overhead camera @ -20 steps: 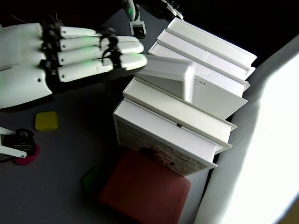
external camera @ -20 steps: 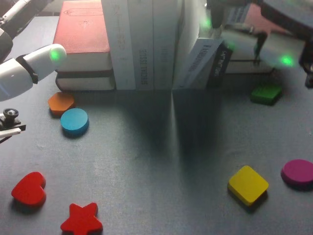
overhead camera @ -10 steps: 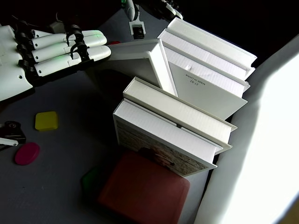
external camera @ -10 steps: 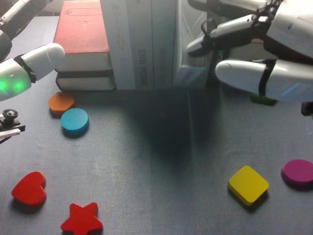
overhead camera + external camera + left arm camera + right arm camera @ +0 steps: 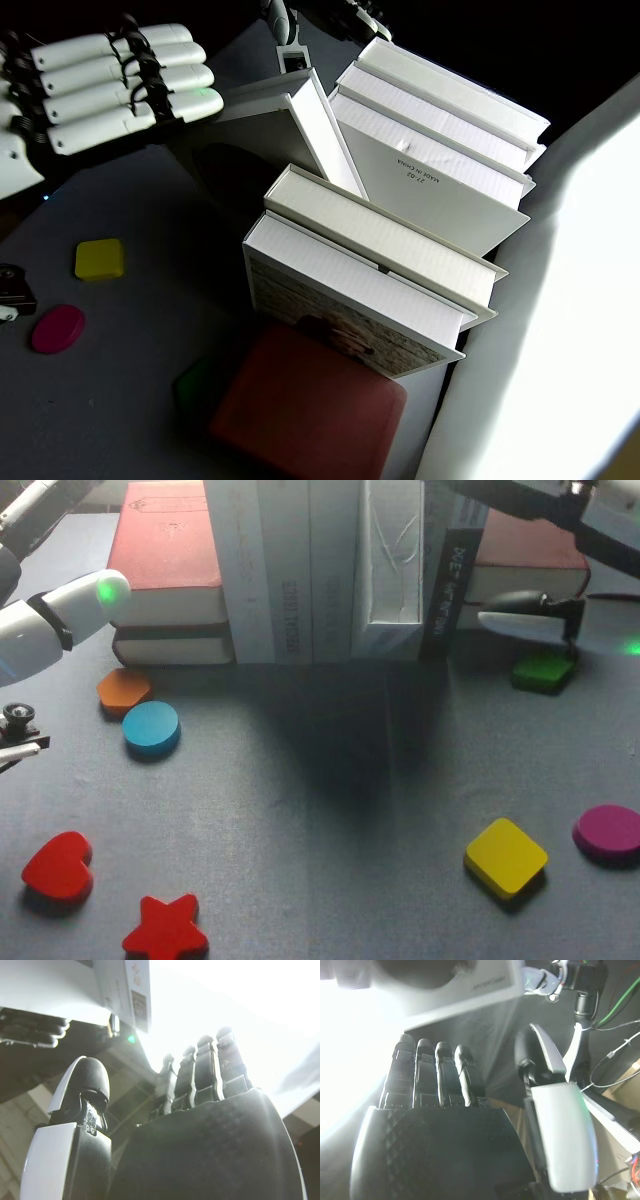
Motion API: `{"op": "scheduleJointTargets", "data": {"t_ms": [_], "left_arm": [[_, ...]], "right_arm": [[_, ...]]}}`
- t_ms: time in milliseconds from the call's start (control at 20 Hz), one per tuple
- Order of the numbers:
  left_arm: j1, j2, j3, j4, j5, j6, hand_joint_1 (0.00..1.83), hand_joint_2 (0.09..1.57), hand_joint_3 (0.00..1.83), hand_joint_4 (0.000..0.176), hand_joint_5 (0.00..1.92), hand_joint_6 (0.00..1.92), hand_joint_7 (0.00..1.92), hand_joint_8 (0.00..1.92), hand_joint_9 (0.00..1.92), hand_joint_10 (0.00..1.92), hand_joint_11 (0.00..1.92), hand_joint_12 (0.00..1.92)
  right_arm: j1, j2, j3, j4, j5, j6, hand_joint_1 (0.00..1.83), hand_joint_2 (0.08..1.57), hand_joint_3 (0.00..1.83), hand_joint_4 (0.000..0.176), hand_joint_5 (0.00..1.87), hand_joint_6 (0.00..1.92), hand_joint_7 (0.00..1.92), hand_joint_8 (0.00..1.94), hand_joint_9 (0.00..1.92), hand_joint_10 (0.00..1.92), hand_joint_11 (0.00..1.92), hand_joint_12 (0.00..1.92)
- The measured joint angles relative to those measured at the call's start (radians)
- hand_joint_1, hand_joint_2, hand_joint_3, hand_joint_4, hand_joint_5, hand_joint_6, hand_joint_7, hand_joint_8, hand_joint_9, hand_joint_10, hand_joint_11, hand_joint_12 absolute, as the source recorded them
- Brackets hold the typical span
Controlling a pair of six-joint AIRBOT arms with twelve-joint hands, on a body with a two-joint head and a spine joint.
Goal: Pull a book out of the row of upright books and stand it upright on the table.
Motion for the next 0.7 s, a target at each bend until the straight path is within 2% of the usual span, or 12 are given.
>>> {"op": "scheduleJointTargets", "data": {"t_ms": [50,100,150,200,250,350,400,450,550,600,650,700], "left_arm": [[0.002,0.000,0.000,0.005,0.000,0.000,0.40,1.35,0.00,0.066,0.08,0.01,0.00,0.00,0.00,0.00,0.05,0.03],[0.002,0.000,0.000,0.006,0.000,0.000,0.40,1.35,0.00,0.066,0.08,0.01,0.00,0.00,0.00,0.00,0.05,0.03],[0.004,0.000,0.000,0.001,0.002,0.000,0.38,1.35,0.00,0.077,0.08,0.01,0.00,0.00,0.00,0.00,0.04,0.03],[0.006,0.000,0.000,-0.002,-0.001,0.000,0.36,1.36,0.00,0.078,0.08,0.01,0.00,0.00,0.00,0.00,0.03,0.04],[0.008,0.000,0.000,-0.008,0.002,0.000,0.36,1.36,0.00,0.070,0.08,0.01,0.00,0.00,0.00,0.00,0.01,0.19],[0.008,0.000,0.000,-0.009,0.002,0.000,0.39,1.37,0.00,0.070,0.08,0.01,0.00,0.00,0.00,0.00,0.00,0.22],[0.008,0.000,0.000,-0.006,0.001,0.000,0.40,1.36,0.00,0.068,0.08,0.00,0.00,0.00,0.00,0.00,0.00,0.27],[0.008,0.000,0.000,-0.006,0.001,0.000,0.40,1.36,0.00,0.079,0.08,0.00,0.00,0.00,0.00,0.00,0.00,0.28],[0.008,0.000,0.000,-0.013,0.001,0.000,0.37,1.37,0.00,0.083,0.05,0.00,0.00,0.00,0.00,0.00,0.00,0.32],[0.008,0.000,0.000,-0.013,0.001,0.000,0.38,1.37,0.00,0.086,0.03,0.00,0.00,0.00,0.00,0.00,0.00,0.34],[0.008,0.000,0.000,-0.010,0.001,0.000,0.39,1.36,0.00,0.084,0.04,0.01,0.00,0.00,0.00,0.00,0.00,0.34],[0.008,0.000,0.000,-0.006,0.001,0.000,0.40,1.35,0.00,0.082,0.05,0.00,0.00,0.00,0.00,0.00,0.00,0.30]], "right_arm": [[0.044,0.000,0.000,-0.065,-0.039,0.017,1.11,1.09,0.00,0.108,0.00,0.00,0.00,0.00,0.00,0.00,0.00,0.00],[0.078,0.000,-0.002,-0.114,-0.065,0.029,1.11,1.09,0.00,0.108,0.00,0.00,0.00,0.00,0.00,0.00,0.00,0.00],[0.142,-0.001,-0.007,-0.220,-0.131,0.061,1.14,1.05,0.00,0.135,0.00,0.00,0.00,0.00,0.00,0.00,0.00,0.00],[0.170,-0.002,-0.011,-0.267,-0.166,0.076,1.13,1.03,0.00,0.164,0.00,0.00,0.00,0.00,0.00,0.00,0.00,0.00],[0.225,-0.006,-0.019,-0.359,-0.223,0.097,1.15,1.04,0.00,0.143,0.00,0.00,0.00,0.00,0.00,0.00,0.00,0.00],[0.288,-0.015,-0.032,-0.508,-0.304,0.153,1.24,1.01,0.00,0.098,0.00,0.00,0.00,0.00,0.00,0.00,0.00,0.00],[0.306,-0.017,-0.036,-0.573,-0.328,0.192,1.28,1.00,0.00,0.084,0.00,0.00,0.00,0.00,0.00,0.00,0.00,0.00],[0.318,-0.017,-0.036,-0.636,-0.342,0.229,1.24,1.01,0.00,0.080,0.00,0.00,0.00,0.00,0.00,0.00,0.01,0.00],[0.353,-0.022,-0.035,-0.794,-0.393,0.309,1.33,0.98,0.00,0.080,0.00,0.00,0.00,0.00,0.00,0.00,0.01,0.03],[0.369,-0.029,-0.034,-0.846,-0.410,0.340,1.33,0.99,0.00,0.043,0.00,0.00,0.00,0.00,0.00,0.00,0.00,0.01],[0.399,-0.047,-0.031,-0.943,-0.430,0.404,1.31,1.00,0.00,0.029,0.01,0.00,0.00,0.00,0.00,0.00,0.00,0.00],[0.422,-0.062,-0.031,-1.044,-0.439,0.459,1.29,1.02,0.00,0.028,0.00,0.00,0.00,0.00,0.00,0.00,0.00,0.00]]}}
